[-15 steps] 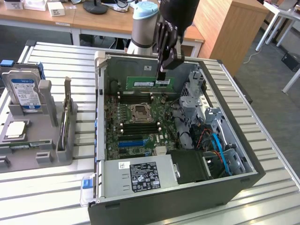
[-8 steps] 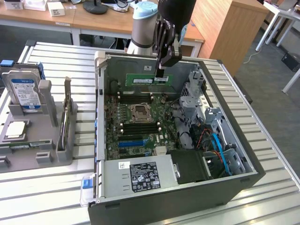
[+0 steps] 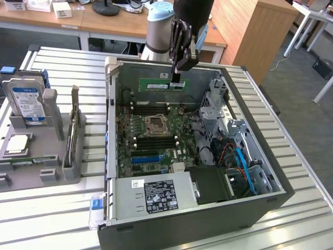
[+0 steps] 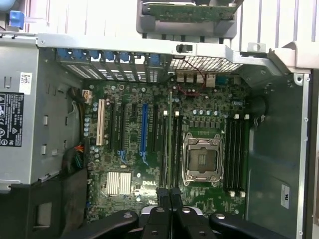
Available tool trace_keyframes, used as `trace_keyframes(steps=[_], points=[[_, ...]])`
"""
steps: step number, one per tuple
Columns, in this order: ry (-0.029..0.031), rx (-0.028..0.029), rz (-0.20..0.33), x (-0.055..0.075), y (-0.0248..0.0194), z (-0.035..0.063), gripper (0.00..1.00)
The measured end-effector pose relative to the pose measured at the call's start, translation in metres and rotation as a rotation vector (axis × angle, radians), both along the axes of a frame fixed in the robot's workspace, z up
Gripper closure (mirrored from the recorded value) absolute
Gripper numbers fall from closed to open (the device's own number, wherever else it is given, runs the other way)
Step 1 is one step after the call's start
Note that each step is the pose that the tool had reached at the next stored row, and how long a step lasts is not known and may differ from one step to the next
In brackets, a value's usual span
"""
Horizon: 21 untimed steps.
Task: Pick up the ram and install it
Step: 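Pick up the ram and move it above insertion slot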
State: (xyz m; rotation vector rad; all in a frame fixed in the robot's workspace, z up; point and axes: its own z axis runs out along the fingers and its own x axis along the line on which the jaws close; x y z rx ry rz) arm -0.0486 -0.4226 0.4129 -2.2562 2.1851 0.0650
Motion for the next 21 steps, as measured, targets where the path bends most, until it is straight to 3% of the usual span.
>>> trace_keyframes(steps=[5,11,16,18,21], points=[[0.0001,0.0016,-0.006,0.0,0.006,-0.0019,0.88],[0.0,0.0015,-0.056,0.0,0.007,-0.0035,0.88],[-0.0001,0.0023,-0.057,0.0,0.0071,-0.0048,0.88],[0.0001,0.004,-0.057,0.0,0.007,-0.0177,0.88],[0.0,0.004,-0.057,0.001,0.007,-0.0244,0.88]])
